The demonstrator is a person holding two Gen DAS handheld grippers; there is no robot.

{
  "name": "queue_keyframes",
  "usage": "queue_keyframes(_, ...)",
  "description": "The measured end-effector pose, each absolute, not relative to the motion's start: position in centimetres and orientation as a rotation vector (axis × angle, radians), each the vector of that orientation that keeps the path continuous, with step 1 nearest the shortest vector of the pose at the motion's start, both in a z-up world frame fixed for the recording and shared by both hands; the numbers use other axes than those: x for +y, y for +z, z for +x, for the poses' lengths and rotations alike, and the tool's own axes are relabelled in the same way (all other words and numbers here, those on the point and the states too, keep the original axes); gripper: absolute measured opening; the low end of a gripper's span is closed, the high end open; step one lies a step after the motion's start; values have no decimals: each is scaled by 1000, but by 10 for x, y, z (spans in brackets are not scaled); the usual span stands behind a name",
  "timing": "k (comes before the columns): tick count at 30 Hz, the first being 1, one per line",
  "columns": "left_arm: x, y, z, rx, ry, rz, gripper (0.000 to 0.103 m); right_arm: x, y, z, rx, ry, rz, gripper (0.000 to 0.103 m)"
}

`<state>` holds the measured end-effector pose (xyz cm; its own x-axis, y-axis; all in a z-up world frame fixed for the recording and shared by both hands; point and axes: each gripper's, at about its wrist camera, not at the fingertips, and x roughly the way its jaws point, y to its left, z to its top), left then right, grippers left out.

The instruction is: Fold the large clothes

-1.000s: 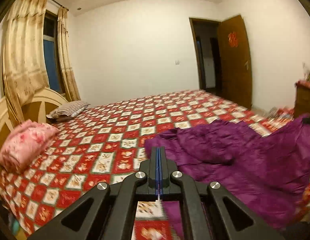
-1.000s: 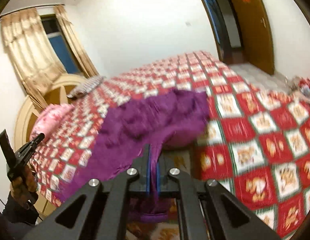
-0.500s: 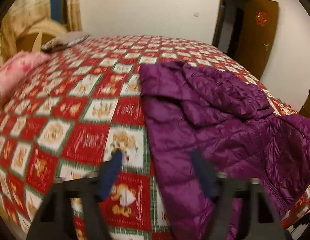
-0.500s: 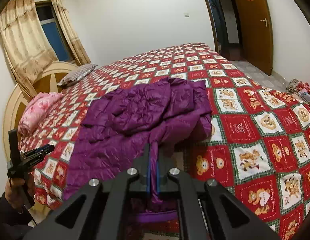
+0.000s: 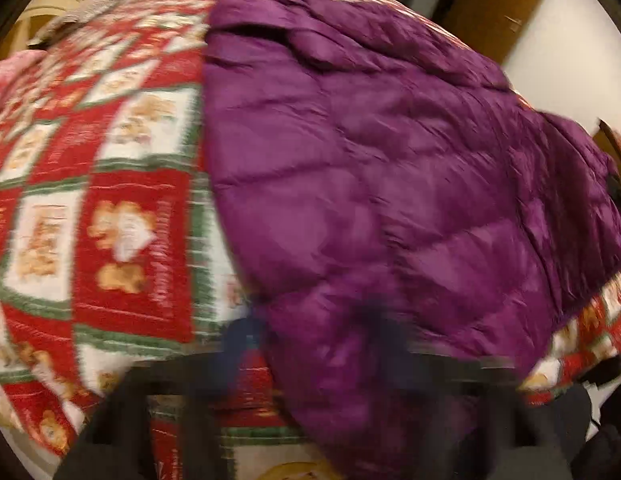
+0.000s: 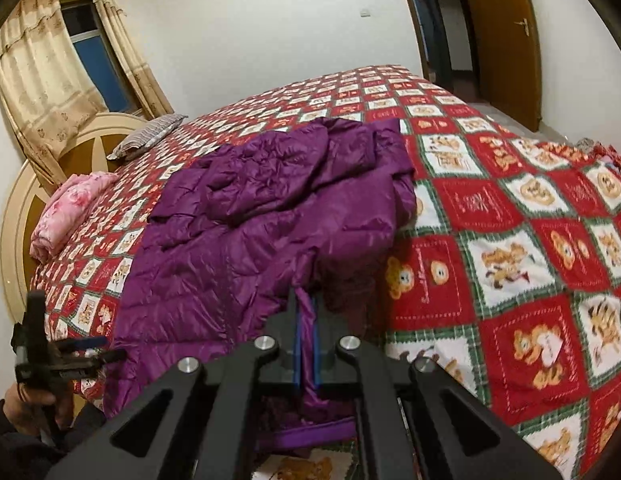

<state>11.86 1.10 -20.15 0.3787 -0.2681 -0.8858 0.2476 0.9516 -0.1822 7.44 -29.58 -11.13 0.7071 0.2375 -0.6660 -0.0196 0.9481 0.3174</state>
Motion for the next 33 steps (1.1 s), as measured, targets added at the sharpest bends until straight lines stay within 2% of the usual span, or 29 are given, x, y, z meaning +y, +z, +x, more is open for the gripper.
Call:
queue_keyframes(1,7,-196,117,1119,-359,-8,6,-297,-110,73,767,144,307,6)
queue_keyframes(2,5,-186,114,1085,-371,14,5,-297,-109,72,760,143,313,6)
queue_keyframes(8,23,-95,125,842,-354,57,4,-306,-69,73,645,154,309,6)
queue_keyframes(14,33,-53,209,734,-365,23,5,-319,-27,130,541,141,300,6)
queue_keyframes(15,33,-48,229,697,-319,22,10,-322,-24,147,535,135,315,6)
queue_keyframes(17,29,-45,253,636,-252,71,26,-327,-22,178,529,122,338,6)
queue_keyframes(18,27,-43,266,610,-186,105,48,-328,-23,195,529,104,344,6)
queue_keyframes(19,25,-43,279,569,-133,128,64,-328,-24,210,530,88,344,6)
queue_keyframes(21,24,-49,302,518,-107,145,72,-331,-31,236,537,54,350,6)
queue_keyframes(27,35,-81,382,579,59,154,72,-347,-60,308,554,-30,429,9)
queue_keyframes(28,44,-85,396,595,101,137,72,-352,-66,319,553,-63,454,12)
queue_keyframes(30,57,-90,418,630,148,89,72,-358,-71,335,556,-81,474,28)
queue_keyframes(32,73,-93,430,643,204,60,72,-354,-70,348,533,-76,453,66)
queue_keyframes(33,78,-94,434,645,243,63,72,-350,-66,351,499,-82,423,73)
